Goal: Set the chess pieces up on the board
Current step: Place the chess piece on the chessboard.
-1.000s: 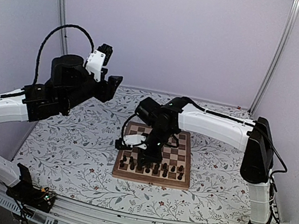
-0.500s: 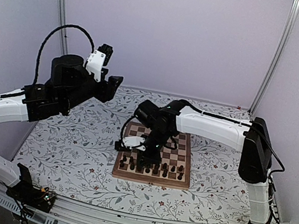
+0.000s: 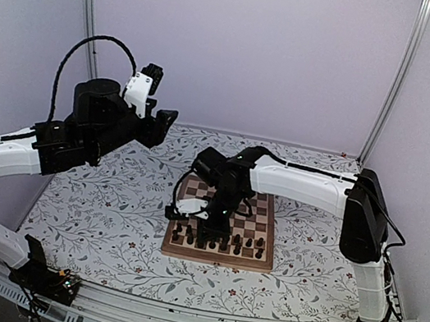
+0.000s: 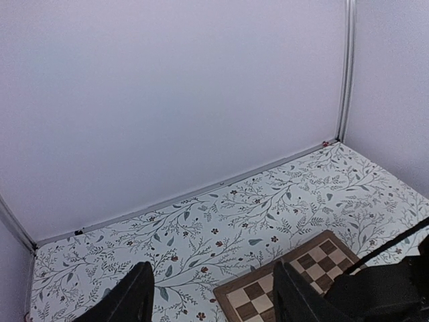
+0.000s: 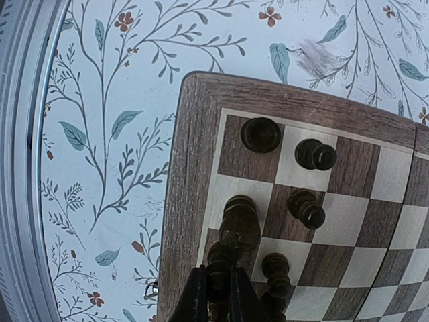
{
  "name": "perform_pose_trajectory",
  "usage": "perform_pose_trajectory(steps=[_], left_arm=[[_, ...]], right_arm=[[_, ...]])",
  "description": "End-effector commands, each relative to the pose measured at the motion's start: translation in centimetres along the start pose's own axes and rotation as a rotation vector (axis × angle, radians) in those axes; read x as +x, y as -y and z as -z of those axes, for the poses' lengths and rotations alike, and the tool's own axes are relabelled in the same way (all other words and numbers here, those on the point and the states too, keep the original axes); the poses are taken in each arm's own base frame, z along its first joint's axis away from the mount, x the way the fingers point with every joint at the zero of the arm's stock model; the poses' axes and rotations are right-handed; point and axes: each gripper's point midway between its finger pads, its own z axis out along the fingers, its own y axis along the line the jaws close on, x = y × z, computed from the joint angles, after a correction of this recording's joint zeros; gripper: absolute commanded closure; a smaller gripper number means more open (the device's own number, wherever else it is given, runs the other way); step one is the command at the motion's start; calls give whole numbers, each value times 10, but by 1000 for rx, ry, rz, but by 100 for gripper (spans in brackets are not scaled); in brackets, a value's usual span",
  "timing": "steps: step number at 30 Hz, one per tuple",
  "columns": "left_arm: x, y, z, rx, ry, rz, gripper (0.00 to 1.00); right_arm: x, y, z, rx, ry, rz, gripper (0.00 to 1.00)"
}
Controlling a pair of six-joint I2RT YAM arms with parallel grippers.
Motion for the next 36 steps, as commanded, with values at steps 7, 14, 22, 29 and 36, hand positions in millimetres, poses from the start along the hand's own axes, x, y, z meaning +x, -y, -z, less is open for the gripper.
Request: perform_pose_trajectory(steps=[7, 14, 22, 29, 36], left_arm=[[1, 0, -3, 5, -4, -5, 38], [3, 1, -5, 6, -11, -12, 38], [4, -1, -6, -9, -16, -28, 38], [4, -8, -6, -38, -17, -31, 37], [18, -19, -16, -76, -48, -47, 33]], right_arm=[[4, -5, -6, -11, -18, -3, 80], [-3, -5, 13, 17, 12, 6, 62], [-8, 2, 54, 67, 93, -17, 51], [18, 18, 95, 121, 144, -90, 48], [69, 51, 149, 249, 234, -230, 47]])
